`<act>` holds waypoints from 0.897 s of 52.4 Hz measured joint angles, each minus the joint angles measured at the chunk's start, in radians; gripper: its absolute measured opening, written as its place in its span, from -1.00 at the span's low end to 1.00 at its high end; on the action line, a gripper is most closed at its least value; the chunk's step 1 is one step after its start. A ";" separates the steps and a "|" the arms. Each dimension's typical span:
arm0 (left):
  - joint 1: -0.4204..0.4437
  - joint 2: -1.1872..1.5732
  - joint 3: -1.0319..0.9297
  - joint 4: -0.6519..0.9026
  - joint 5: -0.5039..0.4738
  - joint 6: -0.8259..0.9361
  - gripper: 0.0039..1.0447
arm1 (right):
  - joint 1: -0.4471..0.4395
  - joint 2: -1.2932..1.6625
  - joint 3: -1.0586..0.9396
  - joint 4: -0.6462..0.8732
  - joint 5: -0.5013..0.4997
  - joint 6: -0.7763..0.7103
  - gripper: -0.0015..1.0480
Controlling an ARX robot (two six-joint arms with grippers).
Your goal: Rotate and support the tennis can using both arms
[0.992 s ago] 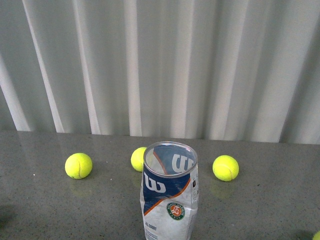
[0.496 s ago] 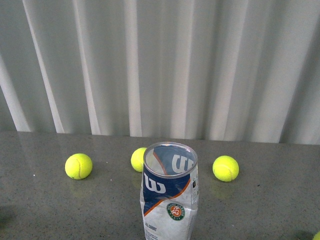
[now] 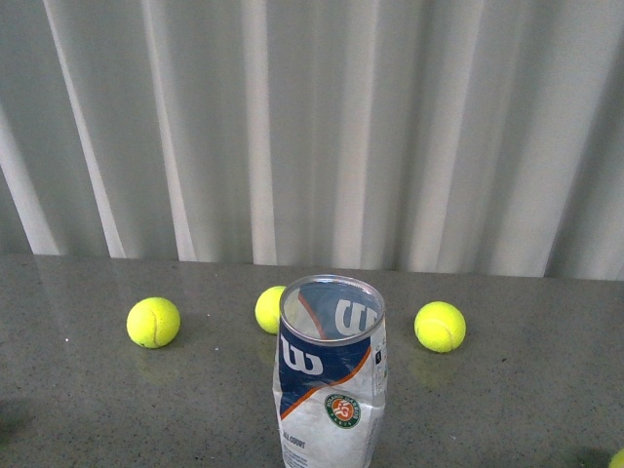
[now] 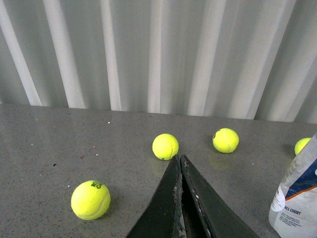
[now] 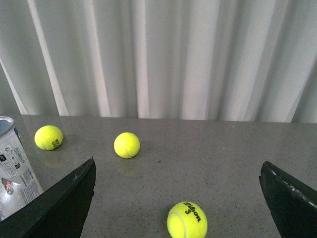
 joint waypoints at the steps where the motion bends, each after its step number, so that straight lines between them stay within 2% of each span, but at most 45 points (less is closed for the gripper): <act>1: 0.000 -0.013 0.000 -0.010 0.000 0.000 -0.94 | 0.000 0.000 0.000 0.000 0.000 0.000 0.86; 24: 0.000 -0.156 0.000 -0.156 0.000 0.000 -0.94 | 0.000 0.000 0.000 0.000 0.000 0.000 0.86; 31: 0.000 -0.301 0.000 -0.327 0.000 0.000 -0.94 | 0.000 0.000 0.000 0.000 0.000 0.000 0.86; 43: 0.000 -0.328 0.000 -0.334 0.000 0.000 -0.94 | 0.000 0.000 0.000 0.000 0.000 0.000 0.86; 45: 0.000 -0.328 0.000 -0.334 0.000 -0.001 -0.89 | 0.000 0.000 0.000 0.000 0.000 0.000 0.86; 47: 0.000 -0.328 0.000 -0.334 0.000 0.000 -0.76 | 0.000 0.000 0.000 0.000 0.000 0.000 0.86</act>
